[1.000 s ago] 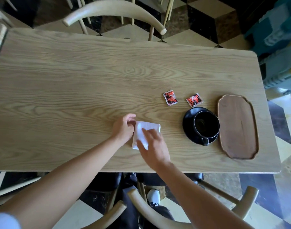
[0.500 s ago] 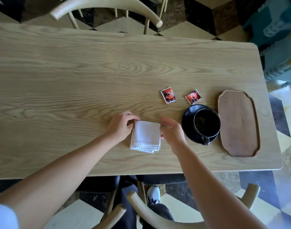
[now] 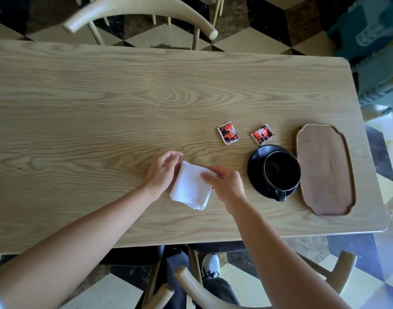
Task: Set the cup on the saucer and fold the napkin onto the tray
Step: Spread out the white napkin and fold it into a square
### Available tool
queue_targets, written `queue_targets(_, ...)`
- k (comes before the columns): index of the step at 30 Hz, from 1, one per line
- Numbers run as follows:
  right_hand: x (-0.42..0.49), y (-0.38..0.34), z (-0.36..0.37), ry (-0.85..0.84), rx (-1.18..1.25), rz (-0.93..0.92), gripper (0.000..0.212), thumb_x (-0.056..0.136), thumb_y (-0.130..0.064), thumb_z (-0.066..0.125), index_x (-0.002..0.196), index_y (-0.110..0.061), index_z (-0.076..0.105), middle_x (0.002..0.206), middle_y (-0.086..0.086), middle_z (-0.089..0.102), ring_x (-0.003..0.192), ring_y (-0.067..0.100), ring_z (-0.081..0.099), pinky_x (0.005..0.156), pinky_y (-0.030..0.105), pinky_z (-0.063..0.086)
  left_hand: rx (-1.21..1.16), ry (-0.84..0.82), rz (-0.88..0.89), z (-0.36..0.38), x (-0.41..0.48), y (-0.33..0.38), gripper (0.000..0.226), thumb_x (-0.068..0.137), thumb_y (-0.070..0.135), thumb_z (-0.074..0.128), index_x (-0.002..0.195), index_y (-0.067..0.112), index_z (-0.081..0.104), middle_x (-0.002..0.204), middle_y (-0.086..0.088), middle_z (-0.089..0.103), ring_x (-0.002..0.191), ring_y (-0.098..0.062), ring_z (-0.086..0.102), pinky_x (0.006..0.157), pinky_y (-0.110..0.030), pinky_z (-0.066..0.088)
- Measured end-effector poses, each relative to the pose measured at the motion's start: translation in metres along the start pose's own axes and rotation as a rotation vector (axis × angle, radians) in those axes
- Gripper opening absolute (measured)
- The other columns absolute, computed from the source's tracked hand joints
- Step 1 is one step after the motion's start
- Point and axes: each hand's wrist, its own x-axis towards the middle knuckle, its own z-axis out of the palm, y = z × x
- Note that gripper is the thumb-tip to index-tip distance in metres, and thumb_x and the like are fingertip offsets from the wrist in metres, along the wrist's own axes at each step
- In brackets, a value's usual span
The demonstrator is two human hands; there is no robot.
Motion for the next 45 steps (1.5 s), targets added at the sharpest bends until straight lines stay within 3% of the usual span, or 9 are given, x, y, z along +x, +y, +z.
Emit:
queue_targets(4, 0.0, 0.004, 0.001, 0.063, 0.036, -0.003, 0.026, 0.061, -0.036, 0.079, 0.086, -0.03, 0.077, 0.081, -0.002, 0.076, 0.083, 0.023, 0.072, 0.079, 0.047, 0.059, 0.218, -0.075, -0.019, 0.002, -0.003, 0.007, 0.019, 0.082, 0.045, 0.07, 0.074, 0.028, 0.073, 0.061, 0.019, 0.066, 0.061, 0.002, 0.058, 0.063, -0.018, 0.044)
queue_targets(13, -0.022, -0.011, 0.003, 0.013, 0.322, 0.02, 0.039, 0.084, -0.051, 0.067, 0.098, -0.015, 0.071, 0.084, 0.002, 0.07, 0.077, 0.017, 0.066, 0.072, 0.038, 0.055, -0.207, -0.044, -0.033, 0.03, -0.029, 0.03, 0.02, 0.084, 0.039, 0.062, 0.086, 0.02, 0.06, 0.084, -0.003, 0.063, 0.076, -0.021, 0.055, 0.068, -0.038, 0.042)
queue_targets(18, -0.045, -0.015, -0.003, 0.081, 0.286, -0.122, 0.077, 0.076, -0.064, 0.059, 0.095, 0.01, 0.051, 0.075, 0.005, 0.047, 0.069, 0.017, 0.046, 0.064, 0.035, 0.04, 0.007, 0.06, 0.153, 0.04, -0.048, 0.054, 0.037, 0.093, 0.036, 0.054, 0.063, 0.021, 0.038, 0.053, 0.012, 0.032, 0.055, -0.009, 0.028, 0.055, -0.033, 0.024)
queue_targets(23, -0.082, -0.028, -0.021, 0.198, 0.326, -0.264, 0.046, 0.093, -0.049, 0.053, 0.091, -0.004, 0.059, 0.072, -0.002, 0.056, 0.066, 0.009, 0.05, 0.065, 0.029, 0.045, 0.201, 0.313, 0.497, 0.061, -0.083, 0.083, 0.036, 0.094, 0.026, 0.052, 0.063, 0.021, 0.035, 0.05, 0.005, 0.036, 0.051, -0.005, 0.034, 0.053, -0.021, 0.029)
queue_targets(27, -0.121, -0.034, -0.052, 0.389, 0.269, -0.368, 0.049, 0.1, -0.047, 0.04, 0.066, -0.012, 0.042, 0.056, -0.007, 0.044, 0.052, 0.007, 0.038, 0.055, 0.025, 0.037, 0.224, 0.321, 0.669, 0.075, -0.124, 0.109, 0.033, 0.095, 0.022, 0.057, 0.065, 0.017, 0.045, 0.052, 0.004, 0.036, 0.051, -0.006, 0.034, 0.052, -0.019, 0.031)
queue_targets(32, -0.179, -0.032, -0.088, 0.41, 0.346, -0.516, 0.046, 0.103, -0.04, 0.035, 0.066, -0.015, 0.044, 0.058, -0.006, 0.047, 0.055, 0.012, 0.043, 0.058, 0.03, 0.039, -0.104, 0.291, 0.442, 0.1, -0.178, 0.133, 0.035, 0.091, 0.035, 0.059, 0.064, 0.016, 0.049, 0.059, 0.005, 0.044, 0.054, -0.002, 0.04, 0.058, -0.028, 0.034)
queue_targets(36, -0.215, -0.026, -0.126, 0.297, 0.362, -0.586, 0.041, 0.101, -0.04, 0.041, 0.079, -0.007, 0.049, 0.063, -0.003, 0.044, 0.06, 0.013, 0.042, 0.062, 0.031, 0.038, 0.127, 0.21, 0.297, 0.115, -0.225, 0.158, 0.057, 0.085, 0.06, 0.052, 0.053, 0.017, 0.034, 0.051, 0.003, 0.036, 0.05, -0.017, 0.036, 0.052, -0.031, 0.027)
queue_targets(39, -0.237, -0.023, -0.153, 0.18, 0.4, -0.527, 0.049, 0.098, -0.054, 0.039, 0.085, -0.01, 0.058, 0.071, -0.005, 0.051, 0.067, 0.012, 0.049, 0.069, 0.031, 0.041, 0.238, 0.218, 0.387, 0.133, -0.248, 0.171, 0.057, 0.087, 0.061, 0.047, 0.067, 0.008, 0.056, 0.06, -0.007, 0.061, 0.064, -0.031, 0.057, 0.061, -0.039, 0.043)
queue_targets(45, -0.267, -0.031, -0.189, 0.262, 0.426, -0.5, 0.048, 0.1, -0.048, 0.038, 0.07, -0.015, 0.057, 0.06, -0.005, 0.055, 0.06, 0.015, 0.052, 0.063, 0.03, 0.042, 0.105, 0.258, 0.577, 0.165, -0.279, 0.196, 0.044, 0.096, 0.036, 0.052, 0.059, 0.018, 0.037, 0.051, 0.005, 0.039, 0.055, -0.017, 0.039, 0.061, -0.036, 0.033)
